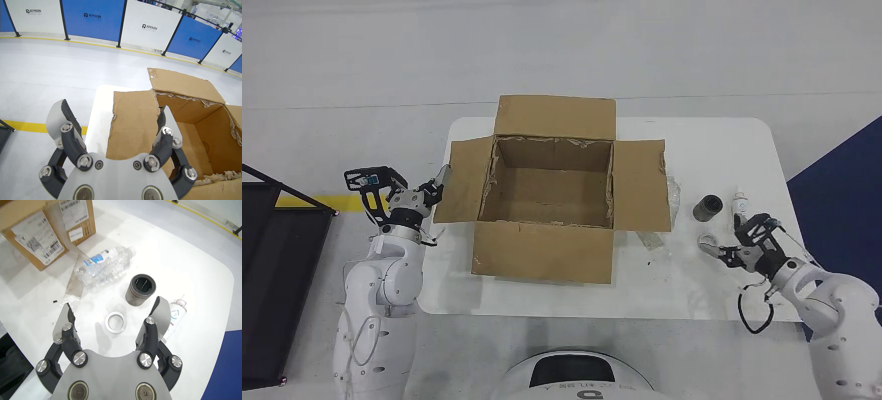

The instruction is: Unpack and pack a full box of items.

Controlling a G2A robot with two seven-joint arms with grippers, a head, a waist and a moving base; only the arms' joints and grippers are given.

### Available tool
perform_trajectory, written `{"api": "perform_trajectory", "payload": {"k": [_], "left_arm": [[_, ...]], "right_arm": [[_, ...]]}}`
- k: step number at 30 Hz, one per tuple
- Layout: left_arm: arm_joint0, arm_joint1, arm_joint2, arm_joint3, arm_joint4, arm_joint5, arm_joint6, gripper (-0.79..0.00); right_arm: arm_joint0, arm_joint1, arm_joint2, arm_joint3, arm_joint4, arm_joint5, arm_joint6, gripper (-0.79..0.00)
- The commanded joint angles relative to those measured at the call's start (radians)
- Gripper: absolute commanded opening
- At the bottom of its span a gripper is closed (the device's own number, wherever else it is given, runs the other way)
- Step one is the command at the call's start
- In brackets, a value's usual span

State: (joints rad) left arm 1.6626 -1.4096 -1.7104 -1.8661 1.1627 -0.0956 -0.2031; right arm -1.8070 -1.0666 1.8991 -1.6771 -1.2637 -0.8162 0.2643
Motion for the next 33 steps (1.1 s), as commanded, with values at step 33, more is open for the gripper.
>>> {"api": "perform_trajectory", "payload": {"k": [33], "left_arm": [[0.000,0.000,0.000,0.000,0.000,0.000,0.000,0.000]], "right_arm": [[0.207,0.027,-0.160,0.149,-0.023,0.100,0.380,-0.526]]}}
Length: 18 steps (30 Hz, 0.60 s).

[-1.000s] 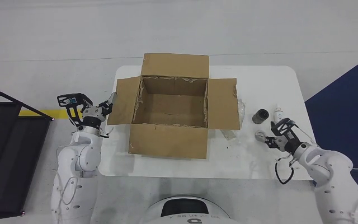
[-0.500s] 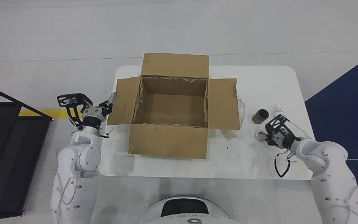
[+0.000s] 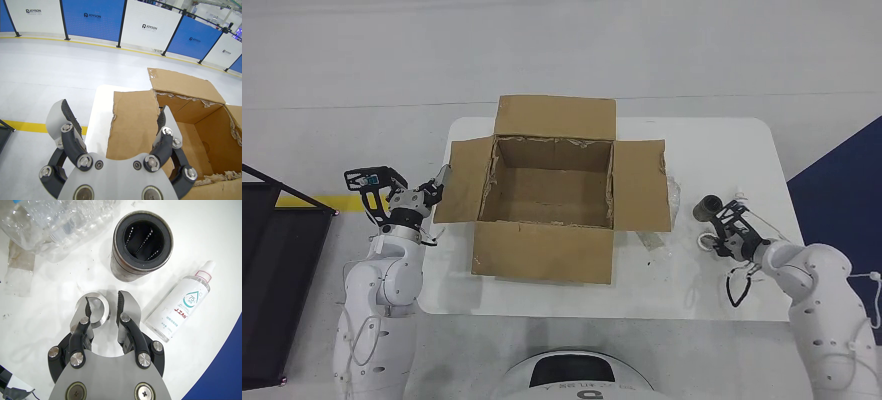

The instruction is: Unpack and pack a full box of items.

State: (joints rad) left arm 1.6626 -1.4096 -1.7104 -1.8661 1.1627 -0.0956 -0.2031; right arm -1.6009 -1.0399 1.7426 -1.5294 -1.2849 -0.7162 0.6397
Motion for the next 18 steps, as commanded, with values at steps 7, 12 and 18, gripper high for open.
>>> {"api": "perform_trajectory", "payload": {"k": [7,12,18], "left_arm": [[0.000,0.000,0.000,0.000,0.000,0.000,0.000,0.000],[0.000,0.000,0.000,0.000,0.000,0.000,0.000,0.000],[0.000,0.000,0.000,0.000,0.000,0.000,0.000,0.000]], "right_arm": [[-0.002,0.006,-0.013,-0.005,-0.011,0.002,0.005,-0.785],[-0.031,0.013,0.017,-0.019,0.006,-0.026,-0.028,-0.785],[-0.072,0.021,0.063,-0.042,0.037,-0.062,-0.096,-0.785]]}}
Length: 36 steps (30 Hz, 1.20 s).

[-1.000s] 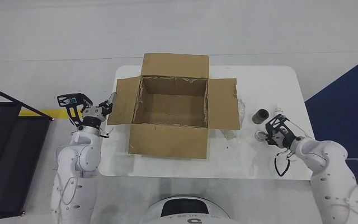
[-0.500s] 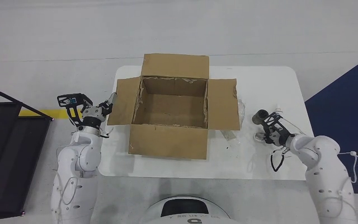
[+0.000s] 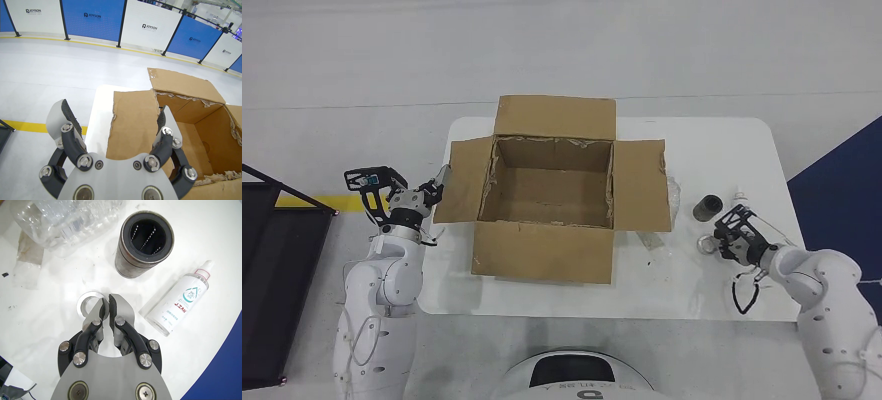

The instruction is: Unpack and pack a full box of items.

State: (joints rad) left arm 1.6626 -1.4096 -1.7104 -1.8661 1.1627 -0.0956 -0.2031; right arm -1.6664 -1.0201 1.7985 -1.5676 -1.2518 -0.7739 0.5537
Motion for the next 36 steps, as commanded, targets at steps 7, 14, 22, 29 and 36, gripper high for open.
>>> {"api": "perform_trajectory", "payload": {"k": [7,14,22,29,36], "left_arm": [[0.000,0.000,0.000,0.000,0.000,0.000,0.000,0.000],[0.000,0.000,0.000,0.000,0.000,0.000,0.000,0.000],[0.000,0.000,0.000,0.000,0.000,0.000,0.000,0.000],[0.000,0.000,0.000,0.000,0.000,0.000,0.000,0.000],[0.000,0.000,0.000,0.000,0.000,0.000,0.000,0.000]], "right_arm": [[-0.031,0.006,0.027,-0.016,0.022,0.003,-0.036,-0.785],[-0.021,0.010,0.004,-0.009,0.013,0.028,0.006,-0.606],[0.015,0.011,-0.044,0.021,-0.009,0.080,0.047,-0.622],[0.033,0.011,-0.083,0.035,-0.046,0.127,0.060,-0.662],[0.017,0.015,-0.079,0.026,-0.058,0.125,0.018,-0.785]]}}
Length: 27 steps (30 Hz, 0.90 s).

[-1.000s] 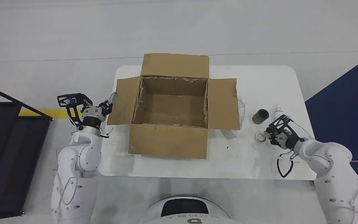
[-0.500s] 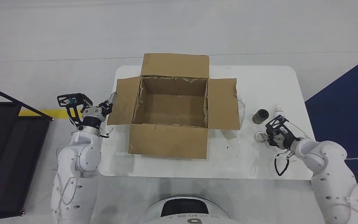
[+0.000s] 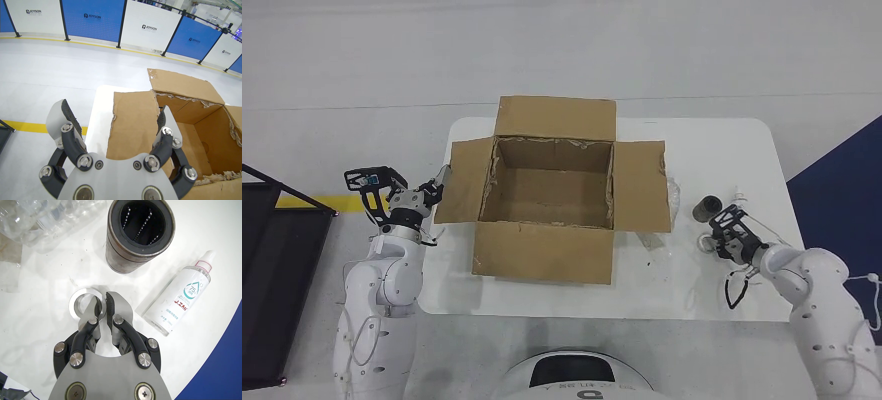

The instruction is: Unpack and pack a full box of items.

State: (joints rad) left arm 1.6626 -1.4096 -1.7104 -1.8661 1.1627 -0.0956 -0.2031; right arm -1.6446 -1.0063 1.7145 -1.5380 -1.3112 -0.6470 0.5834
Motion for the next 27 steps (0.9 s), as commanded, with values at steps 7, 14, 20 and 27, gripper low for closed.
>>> {"api": "perform_trajectory", "payload": {"k": [7,14,20,27], "left_arm": [[0.000,0.000,0.000,0.000,0.000,0.000,0.000,0.000],[0.000,0.000,0.000,0.000,0.000,0.000,0.000,0.000],[0.000,0.000,0.000,0.000,0.000,0.000,0.000,0.000],[0.000,0.000,0.000,0.000,0.000,0.000,0.000,0.000]], "right_arm": [[-0.077,0.009,0.089,-0.042,0.049,-0.052,-0.147,-0.785],[-0.127,0.012,0.188,-0.040,0.215,-0.132,-0.358,-0.785],[-0.102,0.015,0.223,0.008,0.445,-0.264,-0.443,-0.785],[-0.077,0.040,0.183,0.021,0.627,-0.365,-0.329,-0.785]]}}
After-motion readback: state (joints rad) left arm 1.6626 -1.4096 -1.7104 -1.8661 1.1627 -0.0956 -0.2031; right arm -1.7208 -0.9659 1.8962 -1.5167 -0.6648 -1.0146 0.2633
